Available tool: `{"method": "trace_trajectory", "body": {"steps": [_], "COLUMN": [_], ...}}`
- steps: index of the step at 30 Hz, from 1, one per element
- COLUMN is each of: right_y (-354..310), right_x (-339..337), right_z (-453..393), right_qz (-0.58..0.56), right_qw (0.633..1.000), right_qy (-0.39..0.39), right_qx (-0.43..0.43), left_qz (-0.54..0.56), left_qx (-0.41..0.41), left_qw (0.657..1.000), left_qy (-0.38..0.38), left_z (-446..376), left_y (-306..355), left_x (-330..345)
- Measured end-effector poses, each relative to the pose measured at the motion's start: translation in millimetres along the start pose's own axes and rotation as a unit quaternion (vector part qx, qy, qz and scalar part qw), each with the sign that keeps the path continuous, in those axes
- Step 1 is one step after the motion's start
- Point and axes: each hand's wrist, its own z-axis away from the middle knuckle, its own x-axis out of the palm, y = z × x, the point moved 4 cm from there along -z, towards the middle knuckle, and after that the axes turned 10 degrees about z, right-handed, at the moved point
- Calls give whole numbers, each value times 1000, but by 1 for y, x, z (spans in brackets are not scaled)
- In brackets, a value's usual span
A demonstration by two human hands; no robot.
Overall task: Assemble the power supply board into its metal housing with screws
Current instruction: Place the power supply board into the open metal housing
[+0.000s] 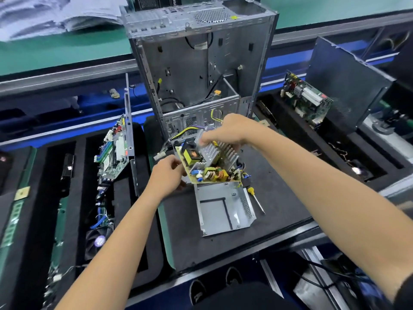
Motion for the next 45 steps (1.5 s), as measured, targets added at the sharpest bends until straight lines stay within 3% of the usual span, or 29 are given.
{"method": "trace_trajectory", "body": {"steps": [6,13,19,23,27,30,35,41,45], "right_y": [7,12,1,-7,-13,-12,-13,-9,-4], "right_x": [36,49,41,38,45,50,61,78,79], "right_z": [-2,-1,-1,7,14,16,15,12,11], "right_qz": [-13,3,115,203,293,305,339,363,369], "right_qw": [999,999,989,959,917,907,890,878,878], "right_qy": [-43,-36,-16,-6,13,6,-2,-19,-23], "right_qx": [14,9,-92,-199,-270,-292,-304,-310,-304], "left_qz": [-21,18,70,90,71,51,-28,-26,-32], "left_qx": [1,-32,-50,-63,-35,-34,4,108,160], "left_qw": [1000,999,996,994,994,992,996,985,984], "left_qy": [-12,-9,-7,10,80,108,86,130,78], "left_z": [2,6,7,6,9,12,21,23,22], "left_y": [-8,-15,-19,-20,-18,-16,0,11,10], "left_x": [4,4,3,1,-7,-15,-17,-15,-6]}}
